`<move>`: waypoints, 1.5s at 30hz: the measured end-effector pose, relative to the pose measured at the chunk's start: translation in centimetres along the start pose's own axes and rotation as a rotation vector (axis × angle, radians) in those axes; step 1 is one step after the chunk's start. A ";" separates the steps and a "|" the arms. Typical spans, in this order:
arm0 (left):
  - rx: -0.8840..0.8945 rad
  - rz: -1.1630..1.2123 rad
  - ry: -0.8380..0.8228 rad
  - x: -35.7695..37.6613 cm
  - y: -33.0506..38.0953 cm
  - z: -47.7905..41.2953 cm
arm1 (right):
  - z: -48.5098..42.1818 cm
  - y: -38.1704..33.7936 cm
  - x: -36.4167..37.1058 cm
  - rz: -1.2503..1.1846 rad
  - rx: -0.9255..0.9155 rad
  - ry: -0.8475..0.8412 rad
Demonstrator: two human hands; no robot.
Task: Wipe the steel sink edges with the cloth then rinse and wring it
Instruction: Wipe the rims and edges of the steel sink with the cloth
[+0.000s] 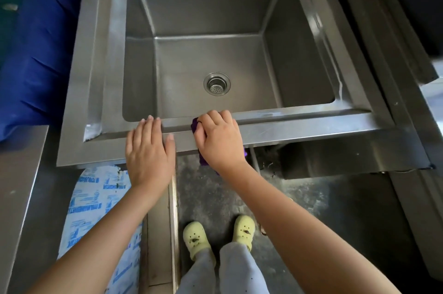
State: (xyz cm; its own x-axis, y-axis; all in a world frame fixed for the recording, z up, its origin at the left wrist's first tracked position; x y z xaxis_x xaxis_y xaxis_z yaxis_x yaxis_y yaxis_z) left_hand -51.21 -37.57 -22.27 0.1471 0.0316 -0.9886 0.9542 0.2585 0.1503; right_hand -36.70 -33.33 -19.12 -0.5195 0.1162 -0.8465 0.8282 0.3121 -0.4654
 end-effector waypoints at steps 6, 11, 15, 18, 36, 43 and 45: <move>0.191 -0.017 -0.084 1.1 6.9 0.6 | 0.6 8.3 -4.9 0.093 0.046 0.052; 0.345 -0.005 -0.119 2.2 14.7 1.1 | 1.0 14.4 -8.1 0.129 0.107 0.046; 0.424 -0.034 -0.139 3.3 19.7 1.1 | 1.2 19.4 -9.7 0.153 0.162 0.006; 0.443 -0.053 -0.146 3.8 22.1 1.0 | 1.4 22.2 -11.3 0.166 0.180 0.028; 0.457 -0.078 -0.163 5.7 31.3 0.5 | 0.6 29.3 -14.8 0.383 0.175 -0.101; 0.455 -0.076 -0.137 6.1 31.5 0.5 | -2.6 31.3 -13.6 0.321 0.107 -0.258; 0.464 -0.077 -0.148 6.2 31.5 0.5 | -4.3 31.8 -12.8 0.336 0.088 -0.302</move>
State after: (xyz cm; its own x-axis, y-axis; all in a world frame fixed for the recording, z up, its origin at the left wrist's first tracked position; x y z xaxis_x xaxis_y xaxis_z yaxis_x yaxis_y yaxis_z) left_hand -20.15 -29.74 -23.65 0.0748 -0.1168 -0.9903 0.9742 -0.2033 0.0976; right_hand -4.65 -20.87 -21.98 -0.1458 -0.0870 -0.9855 0.9616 0.2216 -0.1618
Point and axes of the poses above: each hand's wrist, its own z-axis away from the middle knuckle, its own x-axis out of the palm, y = z × x, the point moved 10 cm from there along -z, towards the middle knuckle, and after that the axes turned 1 degree about -x, right-handed, at the moved point
